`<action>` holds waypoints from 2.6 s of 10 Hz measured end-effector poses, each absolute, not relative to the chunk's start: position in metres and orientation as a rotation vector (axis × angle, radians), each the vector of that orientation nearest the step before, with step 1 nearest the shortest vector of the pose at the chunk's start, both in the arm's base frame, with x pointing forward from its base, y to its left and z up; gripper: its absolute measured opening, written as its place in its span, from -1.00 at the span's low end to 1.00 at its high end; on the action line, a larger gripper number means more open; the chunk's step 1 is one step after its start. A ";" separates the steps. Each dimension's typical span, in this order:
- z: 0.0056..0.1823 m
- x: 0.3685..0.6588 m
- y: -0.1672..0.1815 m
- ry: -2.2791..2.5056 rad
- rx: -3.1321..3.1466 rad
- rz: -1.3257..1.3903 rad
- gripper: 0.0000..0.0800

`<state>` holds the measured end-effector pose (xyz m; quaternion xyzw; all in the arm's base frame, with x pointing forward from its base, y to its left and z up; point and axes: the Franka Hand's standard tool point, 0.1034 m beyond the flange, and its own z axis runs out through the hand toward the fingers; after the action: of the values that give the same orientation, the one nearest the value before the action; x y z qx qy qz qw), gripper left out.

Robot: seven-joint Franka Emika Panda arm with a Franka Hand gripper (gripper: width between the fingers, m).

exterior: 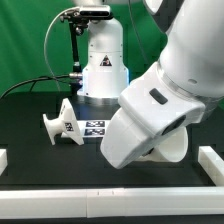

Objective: Assemble lamp

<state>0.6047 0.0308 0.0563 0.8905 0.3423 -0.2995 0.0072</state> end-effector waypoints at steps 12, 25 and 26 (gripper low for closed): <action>0.056 0.624 -0.047 1.499 2.655 -0.783 -0.90; 0.050 0.589 -0.137 1.794 2.528 -0.621 -0.88; 0.049 0.589 -0.137 1.794 2.528 -0.621 -0.88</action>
Offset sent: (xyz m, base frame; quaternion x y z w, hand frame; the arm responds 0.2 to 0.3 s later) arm 0.0033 -0.0822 0.0070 -0.0235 -0.0036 -0.1173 0.9928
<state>0.5892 -0.1372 0.0489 0.7996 0.5674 -0.1965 -0.0102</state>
